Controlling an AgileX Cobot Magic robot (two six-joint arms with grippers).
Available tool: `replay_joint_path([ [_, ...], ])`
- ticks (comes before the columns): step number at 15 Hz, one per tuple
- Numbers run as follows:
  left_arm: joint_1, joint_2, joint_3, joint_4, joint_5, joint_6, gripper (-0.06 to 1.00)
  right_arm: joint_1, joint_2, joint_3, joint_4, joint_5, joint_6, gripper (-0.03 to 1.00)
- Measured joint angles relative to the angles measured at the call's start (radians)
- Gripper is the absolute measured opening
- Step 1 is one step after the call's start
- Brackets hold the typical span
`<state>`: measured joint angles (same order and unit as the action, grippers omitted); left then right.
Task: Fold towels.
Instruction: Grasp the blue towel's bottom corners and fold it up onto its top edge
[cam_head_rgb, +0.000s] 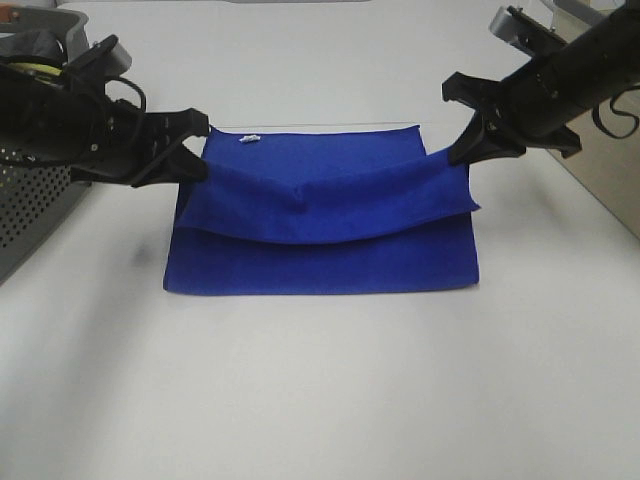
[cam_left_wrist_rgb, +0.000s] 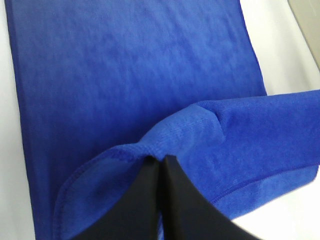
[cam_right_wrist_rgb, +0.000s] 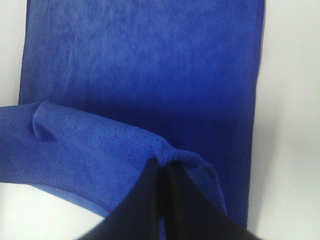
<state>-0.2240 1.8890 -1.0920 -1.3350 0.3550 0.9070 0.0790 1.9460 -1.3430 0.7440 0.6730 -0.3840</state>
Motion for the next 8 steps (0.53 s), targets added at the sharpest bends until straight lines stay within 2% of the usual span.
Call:
replay_joint_path([
  [1,0.0,0.036,-0.058,0.0,-0.032,-0.016,0.0,0.0,0.056,-0.089,-0.021,0.014,0.014,0.0],
  [2,0.0,0.036,-0.058,0.0,-0.032,-0.016,0.0,0.0,0.056,-0.089,-0.021,0.014,0.014,0.0],
  [8,0.0,0.265,-0.414,0.011,-0.144,-0.03,0.0,0.0,0.337,-0.558,-0.08,0.039,0.071,0.0],
])
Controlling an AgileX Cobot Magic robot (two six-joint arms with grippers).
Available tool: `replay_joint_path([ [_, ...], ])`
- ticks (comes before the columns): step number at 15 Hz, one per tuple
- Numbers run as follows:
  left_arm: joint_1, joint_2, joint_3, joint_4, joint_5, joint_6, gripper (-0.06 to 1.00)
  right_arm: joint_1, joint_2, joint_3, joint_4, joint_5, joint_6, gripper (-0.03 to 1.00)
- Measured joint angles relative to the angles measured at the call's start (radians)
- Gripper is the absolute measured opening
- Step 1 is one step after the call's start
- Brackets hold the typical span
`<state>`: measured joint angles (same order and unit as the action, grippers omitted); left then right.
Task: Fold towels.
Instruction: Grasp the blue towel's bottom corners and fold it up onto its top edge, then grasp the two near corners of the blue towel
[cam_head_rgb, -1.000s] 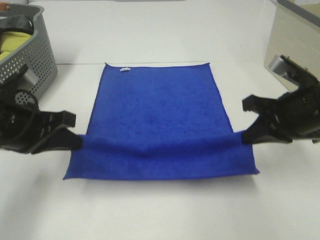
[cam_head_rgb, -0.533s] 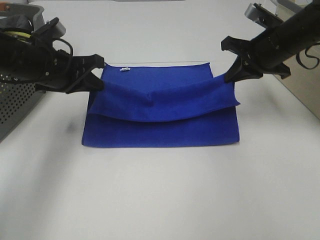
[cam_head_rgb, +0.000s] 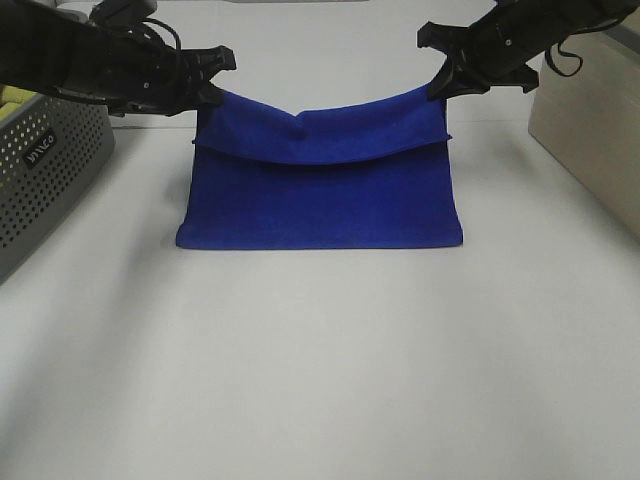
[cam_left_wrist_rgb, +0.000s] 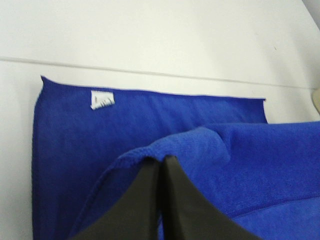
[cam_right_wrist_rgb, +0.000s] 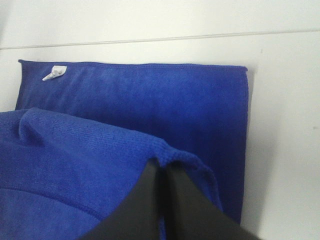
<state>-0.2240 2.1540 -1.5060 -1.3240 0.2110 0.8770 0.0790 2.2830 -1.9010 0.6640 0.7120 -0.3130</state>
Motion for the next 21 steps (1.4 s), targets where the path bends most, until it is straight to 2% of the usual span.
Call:
replay_joint_path([
  [4,0.0,0.142,-0.143,0.054,-0.092,0.002,0.0,0.0,0.183,-0.183,-0.017,-0.038,0.005,0.0],
  [6,0.0,0.218,-0.196,0.095,-0.178,0.004,0.0,0.0,0.247,-0.201,-0.025,-0.141,-0.005,0.0],
  [10,0.0,0.274,-0.251,0.127,-0.187,0.005,0.02,0.0,0.263,-0.204,-0.024,-0.183,-0.014,0.01],
  [11,0.0,0.275,-0.252,0.127,-0.187,0.005,0.09,0.0,0.263,-0.204,-0.024,-0.188,-0.014,0.08],
  [12,0.0,0.276,-0.252,0.128,-0.188,0.005,0.21,0.0,0.263,-0.205,-0.024,-0.189,-0.014,0.23],
  [14,0.0,0.276,-0.253,0.131,-0.189,0.005,0.51,0.0,0.263,-0.205,-0.026,-0.189,-0.014,0.6],
  [15,0.0,0.274,-0.253,0.138,-0.186,0.005,0.65,0.0,0.262,-0.205,-0.04,-0.172,-0.014,0.71],
  [16,0.0,0.272,-0.253,0.146,-0.182,0.005,0.69,0.0,0.259,-0.205,-0.048,-0.153,-0.014,0.74],
  [18,0.0,0.24,-0.252,0.21,-0.143,0.005,0.74,0.0,0.228,-0.205,-0.098,-0.056,-0.014,0.79],
  [19,0.0,0.219,-0.252,0.26,-0.096,0.004,0.74,0.0,0.21,-0.207,-0.111,-0.005,-0.014,0.79],
  [21,0.0,0.184,-0.252,0.345,0.078,-0.06,0.74,0.0,0.193,-0.207,-0.119,0.132,-0.012,0.79],
])
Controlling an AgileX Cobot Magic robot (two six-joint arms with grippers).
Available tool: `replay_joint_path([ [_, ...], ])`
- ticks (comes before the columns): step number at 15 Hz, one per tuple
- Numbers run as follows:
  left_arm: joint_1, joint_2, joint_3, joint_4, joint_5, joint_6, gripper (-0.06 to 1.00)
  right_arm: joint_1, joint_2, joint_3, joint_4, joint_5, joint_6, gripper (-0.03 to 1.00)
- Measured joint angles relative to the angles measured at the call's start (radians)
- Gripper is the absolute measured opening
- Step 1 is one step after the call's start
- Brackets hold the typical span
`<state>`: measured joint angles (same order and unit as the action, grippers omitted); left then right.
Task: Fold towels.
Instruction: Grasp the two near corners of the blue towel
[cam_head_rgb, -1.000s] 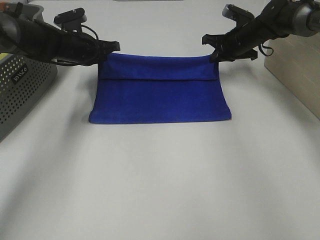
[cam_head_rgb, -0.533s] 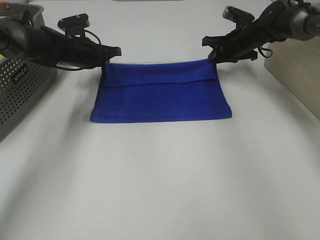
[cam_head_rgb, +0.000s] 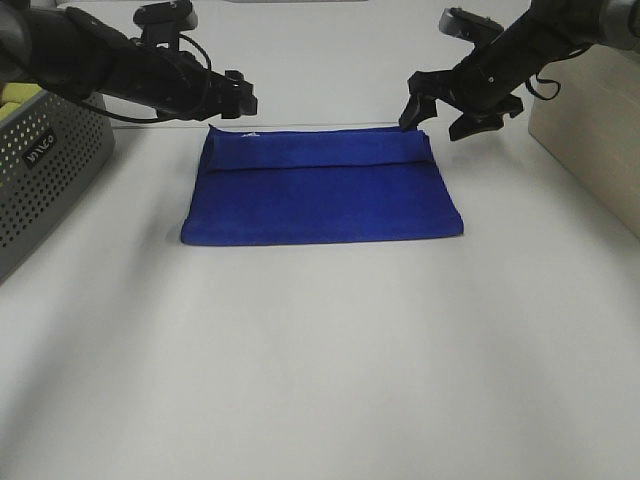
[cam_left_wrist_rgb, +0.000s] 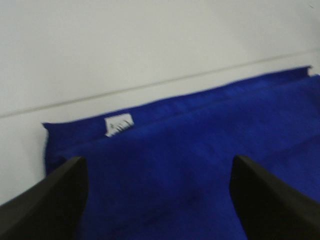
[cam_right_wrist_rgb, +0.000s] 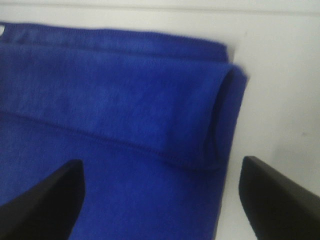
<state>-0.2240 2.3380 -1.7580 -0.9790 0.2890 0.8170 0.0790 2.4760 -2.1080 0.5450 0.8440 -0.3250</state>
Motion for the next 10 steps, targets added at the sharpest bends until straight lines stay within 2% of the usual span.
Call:
replay_joint_path([
  [2,0.0,-0.009,0.0,0.103,0.144,-0.142,0.74,0.0,0.001,0.0,-0.004,0.124,0.02,0.79],
  [3,0.0,-0.013,0.0,0.188,0.204,-0.242,0.74,-0.003,0.001,0.0,-0.003,0.166,0.028,0.79],
  [5,0.0,-0.027,0.0,0.392,0.289,-0.506,0.72,-0.025,0.001,0.005,0.004,0.239,0.043,0.79],
  [7,0.0,-0.05,0.004,0.561,0.352,-0.665,0.72,-0.067,-0.034,0.079,0.03,0.253,0.042,0.76],
  [8,0.001,-0.073,0.023,0.595,0.369,-0.713,0.72,-0.084,-0.071,0.136,0.038,0.247,0.028,0.75],
  [10,0.001,-0.131,0.107,0.612,0.368,-0.757,0.72,-0.093,-0.15,0.28,0.061,0.206,-0.008,0.75],
])
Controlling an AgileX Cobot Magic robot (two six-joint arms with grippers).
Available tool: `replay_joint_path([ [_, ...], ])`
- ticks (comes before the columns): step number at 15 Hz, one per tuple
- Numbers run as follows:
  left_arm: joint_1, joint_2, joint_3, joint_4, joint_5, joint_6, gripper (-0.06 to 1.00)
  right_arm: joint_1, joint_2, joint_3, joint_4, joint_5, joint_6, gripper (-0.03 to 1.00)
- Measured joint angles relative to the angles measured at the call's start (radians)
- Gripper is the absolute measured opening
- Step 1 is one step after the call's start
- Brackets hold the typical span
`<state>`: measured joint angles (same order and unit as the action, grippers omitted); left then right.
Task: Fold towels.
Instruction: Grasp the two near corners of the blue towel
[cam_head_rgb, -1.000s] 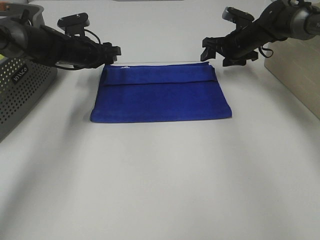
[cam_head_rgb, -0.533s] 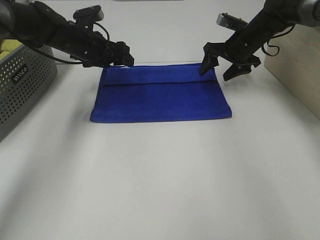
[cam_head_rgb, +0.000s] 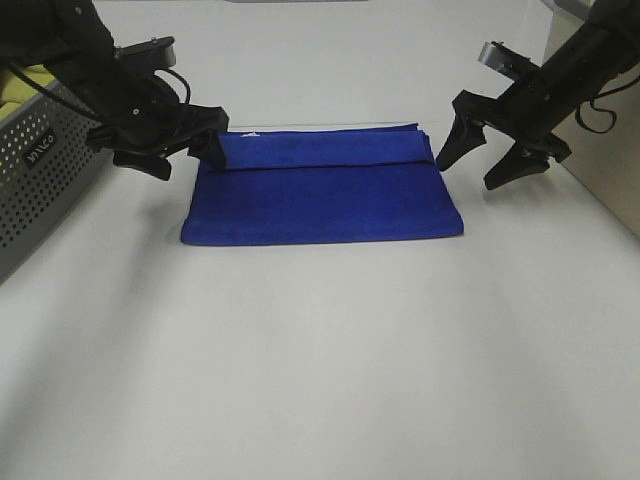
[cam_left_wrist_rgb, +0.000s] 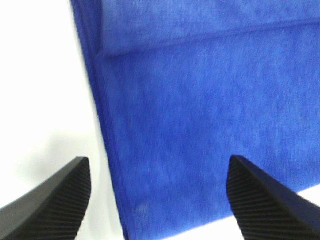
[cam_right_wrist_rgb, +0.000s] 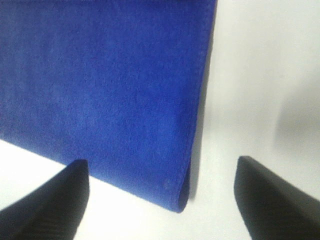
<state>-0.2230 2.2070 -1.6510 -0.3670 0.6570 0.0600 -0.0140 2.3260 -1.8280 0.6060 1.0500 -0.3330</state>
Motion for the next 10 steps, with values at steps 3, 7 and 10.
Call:
replay_joint_path([
  [3,0.0,-0.044,0.117,0.012,0.0,-0.051,0.72,0.0,-0.083,0.162,0.014,-0.083,-0.036,0.75],
  [7,0.0,-0.018,0.145,0.016,-0.016,-0.082,0.72,0.0,-0.086,0.201,0.015,-0.129,-0.074,0.75],
  [10,0.0,0.007,0.145,0.011,-0.049,-0.096,0.72,0.0,-0.085,0.202,0.026,-0.161,-0.082,0.75],
])
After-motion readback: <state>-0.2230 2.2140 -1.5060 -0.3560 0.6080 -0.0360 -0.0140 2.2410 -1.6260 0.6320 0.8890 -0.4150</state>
